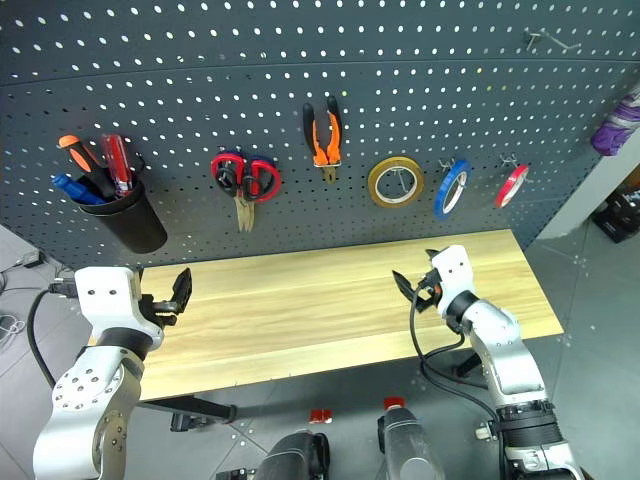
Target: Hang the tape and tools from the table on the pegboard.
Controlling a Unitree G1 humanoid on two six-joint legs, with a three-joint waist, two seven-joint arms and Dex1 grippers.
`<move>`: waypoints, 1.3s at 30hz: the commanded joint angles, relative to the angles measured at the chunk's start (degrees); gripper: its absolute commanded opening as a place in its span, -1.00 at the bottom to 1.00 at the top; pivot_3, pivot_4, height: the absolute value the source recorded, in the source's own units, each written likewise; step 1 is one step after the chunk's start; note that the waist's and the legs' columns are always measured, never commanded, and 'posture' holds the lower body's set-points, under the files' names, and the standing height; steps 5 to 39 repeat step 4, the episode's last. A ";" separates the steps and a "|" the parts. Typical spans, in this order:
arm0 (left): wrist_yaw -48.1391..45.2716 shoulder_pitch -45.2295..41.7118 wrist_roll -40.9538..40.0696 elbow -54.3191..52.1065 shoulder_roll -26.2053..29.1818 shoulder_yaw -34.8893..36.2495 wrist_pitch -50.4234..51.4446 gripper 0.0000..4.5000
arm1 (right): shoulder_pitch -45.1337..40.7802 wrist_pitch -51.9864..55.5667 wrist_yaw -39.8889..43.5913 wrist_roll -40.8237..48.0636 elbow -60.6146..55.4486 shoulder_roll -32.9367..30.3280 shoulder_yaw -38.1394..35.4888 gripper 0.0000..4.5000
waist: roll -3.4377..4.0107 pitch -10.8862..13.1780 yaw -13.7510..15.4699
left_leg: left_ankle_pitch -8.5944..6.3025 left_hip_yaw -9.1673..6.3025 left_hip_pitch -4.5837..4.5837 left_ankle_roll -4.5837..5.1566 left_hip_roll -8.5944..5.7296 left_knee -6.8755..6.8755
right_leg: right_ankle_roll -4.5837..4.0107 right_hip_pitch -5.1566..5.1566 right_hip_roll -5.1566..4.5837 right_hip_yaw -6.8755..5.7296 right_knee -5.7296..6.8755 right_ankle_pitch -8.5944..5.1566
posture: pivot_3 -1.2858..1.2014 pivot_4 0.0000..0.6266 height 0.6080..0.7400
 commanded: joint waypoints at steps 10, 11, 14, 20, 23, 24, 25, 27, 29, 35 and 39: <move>-1.81 1.46 -0.35 4.44 -0.69 0.73 -5.75 0.56 | 0.25 -7.14 -2.68 -2.13 6.93 0.77 -1.99 1.00 | 0.16 -1.65 -0.01 | -0.02 0.00 0.05 0.02 0.00 -0.05 | 0.00 0.06 0.00 0.01 -0.03 0.00 | -0.15 -0.75 1.00; -1.81 1.46 -0.35 4.44 -0.69 0.73 -5.75 0.56 | 0.25 -7.14 -2.68 -2.13 6.93 0.77 -1.99 1.00 | 0.16 -1.65 -0.01 | -0.02 0.00 0.05 0.02 0.00 -0.05 | 0.00 0.06 0.00 0.01 -0.03 0.00 | -0.15 -0.75 1.00; -1.81 1.46 -0.35 4.44 -0.69 0.73 -5.75 0.56 | 0.25 -7.14 -2.68 -2.13 6.93 0.77 -1.99 1.00 | 0.16 -1.65 -0.01 | -0.02 0.00 0.05 0.02 0.00 -0.05 | 0.00 0.06 0.00 0.01 -0.03 0.00 | -0.15 -0.75 1.00; -1.81 1.46 -0.35 4.44 -0.69 0.73 -5.75 0.56 | 0.25 -7.14 -2.68 -2.13 6.93 0.77 -1.99 1.00 | 0.16 -1.65 -0.01 | -0.02 0.00 0.05 0.02 0.00 -0.05 | 0.00 0.06 0.00 0.01 -0.03 0.00 | -0.15 -0.75 1.00; -1.81 1.46 -0.35 4.44 -0.69 0.73 -5.75 0.56 | 0.25 -7.14 -2.68 -2.13 6.93 0.77 -1.99 1.00 | 0.16 -1.65 -0.01 | -0.02 0.00 0.05 0.02 0.00 -0.05 | 0.00 0.06 0.00 0.01 -0.03 0.00 | -0.15 -0.75 1.00; -1.81 1.46 -0.35 4.44 -0.69 0.73 -5.75 0.56 | 0.25 -7.14 -2.68 -2.13 6.93 0.77 -1.99 1.00 | 0.16 -1.65 -0.01 | -0.02 0.00 0.05 0.02 0.00 -0.05 | 0.00 0.06 0.00 0.01 -0.03 0.00 | -0.15 -0.75 1.00; -1.81 1.46 -0.35 4.44 -0.69 0.73 -5.75 0.56 | 0.25 -7.14 -2.68 -2.13 6.93 0.77 -1.99 1.00 | 0.16 -1.65 -0.01 | -0.02 0.00 0.05 0.02 0.00 -0.05 | 0.00 0.06 0.00 0.01 -0.03 0.00 | -0.15 -0.75 1.00; -1.81 1.46 -0.35 4.44 -0.69 0.73 -5.75 0.56 | 0.25 -7.14 -2.68 -2.13 6.93 0.77 -1.99 1.00 | 0.16 -1.65 -0.01 | -0.02 0.00 0.05 0.02 0.00 -0.05 | 0.00 0.06 0.00 0.01 -0.03 0.00 | -0.15 -0.75 1.00; -1.81 1.46 -0.35 4.44 -0.69 0.73 -5.75 0.56 | 0.25 -7.14 -2.68 -2.13 6.93 0.77 -1.99 1.00 | 0.16 -1.65 -0.01 | -0.02 0.00 0.05 0.02 0.00 -0.05 | 0.00 0.06 0.00 0.01 -0.03 0.00 | -0.15 -0.75 1.00; -1.81 1.46 -0.35 4.44 -0.69 0.73 -5.75 0.56 | 0.25 -7.14 -2.68 -2.13 6.93 0.77 -1.99 1.00 | 0.16 -1.65 -0.01 | -0.02 0.00 0.05 0.02 0.00 -0.05 | 0.00 0.06 0.00 0.01 -0.03 0.00 | -0.15 -0.75 1.00; -1.81 1.46 -0.35 4.44 -0.69 0.73 -5.75 0.56 | 0.25 -7.14 -2.68 -2.13 6.93 0.77 -1.99 1.00 | 0.16 -1.65 -0.01 | -0.02 0.00 0.05 0.02 0.00 -0.05 | 0.00 0.06 0.00 0.01 -0.03 0.00 | -0.15 -0.75 1.00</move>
